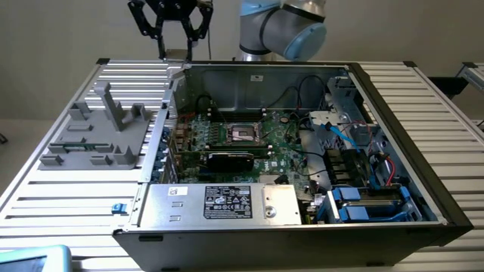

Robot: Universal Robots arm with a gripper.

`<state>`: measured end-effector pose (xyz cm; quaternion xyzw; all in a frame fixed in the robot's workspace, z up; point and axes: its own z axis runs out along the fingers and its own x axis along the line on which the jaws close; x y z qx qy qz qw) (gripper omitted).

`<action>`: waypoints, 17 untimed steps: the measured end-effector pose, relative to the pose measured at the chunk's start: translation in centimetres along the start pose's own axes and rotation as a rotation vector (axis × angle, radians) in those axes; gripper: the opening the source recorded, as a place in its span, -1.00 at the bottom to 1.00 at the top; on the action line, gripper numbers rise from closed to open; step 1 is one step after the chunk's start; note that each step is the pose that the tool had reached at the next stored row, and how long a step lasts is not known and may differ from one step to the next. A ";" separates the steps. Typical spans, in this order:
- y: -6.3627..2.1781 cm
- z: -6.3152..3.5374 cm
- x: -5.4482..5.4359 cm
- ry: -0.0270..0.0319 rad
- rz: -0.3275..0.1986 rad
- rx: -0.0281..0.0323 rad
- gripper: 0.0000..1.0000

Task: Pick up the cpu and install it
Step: 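Pick up the cpu and move it towards the insertion slot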

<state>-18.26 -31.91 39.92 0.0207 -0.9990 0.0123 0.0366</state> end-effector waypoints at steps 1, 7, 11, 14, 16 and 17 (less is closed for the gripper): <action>-0.02 -0.03 -0.5 0.0000 0.000 0.0000 0.11; -0.10 -0.06 -2.4 -0.0154 0.000 0.0007 0.11; -0.13 0.06 -3.3 -0.0321 0.001 0.0013 0.11; -0.17 0.15 -4.3 -0.0385 0.001 0.0016 0.11; -0.20 0.22 -5.0 -0.0402 0.001 0.0016 0.11; -0.21 0.26 -5.4 -0.0404 0.001 0.0017 0.11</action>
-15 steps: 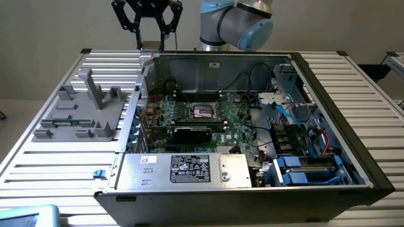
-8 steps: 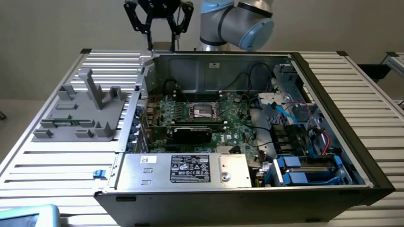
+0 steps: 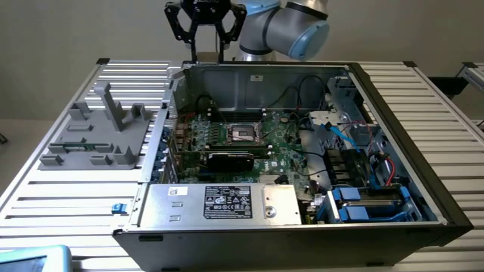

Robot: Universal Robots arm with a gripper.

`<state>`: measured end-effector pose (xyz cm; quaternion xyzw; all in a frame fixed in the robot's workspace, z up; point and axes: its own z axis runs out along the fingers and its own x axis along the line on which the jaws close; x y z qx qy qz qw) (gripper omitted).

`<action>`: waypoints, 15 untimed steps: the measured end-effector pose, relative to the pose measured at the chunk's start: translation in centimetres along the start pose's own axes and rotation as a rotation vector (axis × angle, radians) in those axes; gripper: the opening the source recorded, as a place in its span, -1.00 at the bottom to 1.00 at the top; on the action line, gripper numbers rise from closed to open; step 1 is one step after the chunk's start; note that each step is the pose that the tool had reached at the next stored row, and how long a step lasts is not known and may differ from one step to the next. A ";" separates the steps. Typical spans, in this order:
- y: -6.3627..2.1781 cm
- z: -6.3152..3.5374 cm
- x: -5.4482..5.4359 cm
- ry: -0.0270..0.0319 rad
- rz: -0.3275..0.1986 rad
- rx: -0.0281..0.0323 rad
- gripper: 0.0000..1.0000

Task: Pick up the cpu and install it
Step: 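Pick up the cpu and move it towards the insertion slot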

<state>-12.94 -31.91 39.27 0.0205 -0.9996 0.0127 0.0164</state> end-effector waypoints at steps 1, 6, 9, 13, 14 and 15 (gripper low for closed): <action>-0.01 0.05 -0.4 0.0000 0.000 0.0000 0.11; -0.08 0.28 -2.2 -0.0001 0.000 -0.0002 0.11; -0.12 0.43 -3.2 -0.0006 0.000 -0.0011 0.11; -0.16 0.68 -4.5 -0.0013 0.000 -0.0038 0.11; -0.17 0.76 -4.8 -0.0014 0.001 -0.0046 0.11; -0.18 0.86 -5.1 -0.0015 0.001 -0.0055 0.11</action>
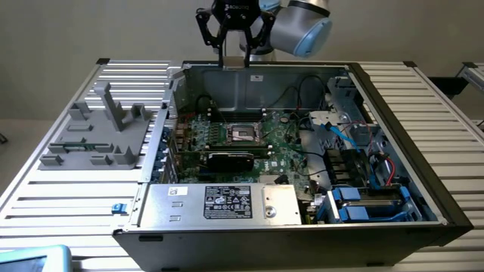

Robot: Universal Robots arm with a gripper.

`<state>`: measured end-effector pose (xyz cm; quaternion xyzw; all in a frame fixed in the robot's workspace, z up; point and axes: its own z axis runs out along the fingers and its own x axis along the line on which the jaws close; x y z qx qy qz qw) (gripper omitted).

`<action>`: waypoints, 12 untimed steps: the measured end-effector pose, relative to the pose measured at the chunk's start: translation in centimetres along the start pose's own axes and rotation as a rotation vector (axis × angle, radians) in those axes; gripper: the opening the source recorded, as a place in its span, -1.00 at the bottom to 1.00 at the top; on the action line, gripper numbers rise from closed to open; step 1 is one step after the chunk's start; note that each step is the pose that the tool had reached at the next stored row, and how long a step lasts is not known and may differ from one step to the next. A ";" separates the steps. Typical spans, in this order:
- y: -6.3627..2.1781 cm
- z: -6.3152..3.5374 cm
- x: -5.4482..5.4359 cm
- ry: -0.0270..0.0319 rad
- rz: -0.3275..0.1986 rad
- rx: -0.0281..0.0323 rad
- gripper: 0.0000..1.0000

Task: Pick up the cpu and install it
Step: 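Pick up the cpu and move it towards the insertion slot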

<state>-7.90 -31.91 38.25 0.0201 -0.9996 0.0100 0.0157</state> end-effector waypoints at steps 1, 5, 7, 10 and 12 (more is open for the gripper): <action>-0.01 0.13 -0.3 -0.0001 0.000 -0.0007 0.11; -0.05 0.77 -1.6 0.0000 0.002 -0.0015 0.11; -0.06 1.12 -2.0 -0.0001 0.004 -0.0020 0.11; -0.07 1.66 -2.5 0.0000 0.009 -0.0024 0.11; -0.06 2.00 -2.6 0.0001 0.012 -0.0025 0.11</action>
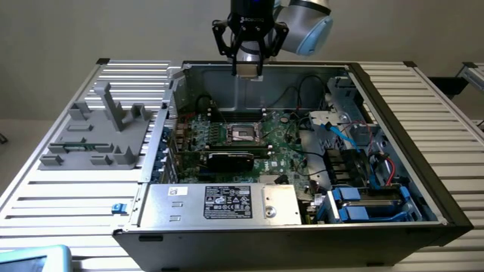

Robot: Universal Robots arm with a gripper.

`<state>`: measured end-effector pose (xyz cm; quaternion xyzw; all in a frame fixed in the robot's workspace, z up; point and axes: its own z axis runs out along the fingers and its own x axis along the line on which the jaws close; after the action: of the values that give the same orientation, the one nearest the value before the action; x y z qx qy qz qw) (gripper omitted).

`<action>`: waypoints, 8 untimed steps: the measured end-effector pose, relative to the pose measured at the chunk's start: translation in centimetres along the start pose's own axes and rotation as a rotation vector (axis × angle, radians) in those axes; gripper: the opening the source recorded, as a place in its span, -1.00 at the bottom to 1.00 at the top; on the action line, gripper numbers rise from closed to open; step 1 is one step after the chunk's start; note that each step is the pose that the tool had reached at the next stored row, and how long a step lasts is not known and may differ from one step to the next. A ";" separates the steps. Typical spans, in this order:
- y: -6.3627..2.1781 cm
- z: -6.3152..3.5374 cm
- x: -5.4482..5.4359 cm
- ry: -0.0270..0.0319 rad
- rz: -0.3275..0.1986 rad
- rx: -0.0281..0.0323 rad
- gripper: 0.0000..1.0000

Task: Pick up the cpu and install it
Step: 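Pick up the cpu and move it towards the insertion slot, then place the cpu into insertion slot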

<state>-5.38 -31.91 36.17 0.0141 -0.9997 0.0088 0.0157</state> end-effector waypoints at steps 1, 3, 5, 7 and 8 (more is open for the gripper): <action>0.00 0.04 0.0 0.0000 0.000 0.0000 0.11; 0.00 0.04 0.0 0.0001 0.000 0.0000 0.11; 0.00 0.04 0.0 0.0000 0.000 -0.0001 0.11; 0.00 0.04 0.0 0.0000 0.000 -0.0001 0.11; 0.00 0.04 0.0 0.0000 0.000 -0.0001 0.11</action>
<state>-5.38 -31.91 36.13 0.0140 -0.9997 0.0088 0.0157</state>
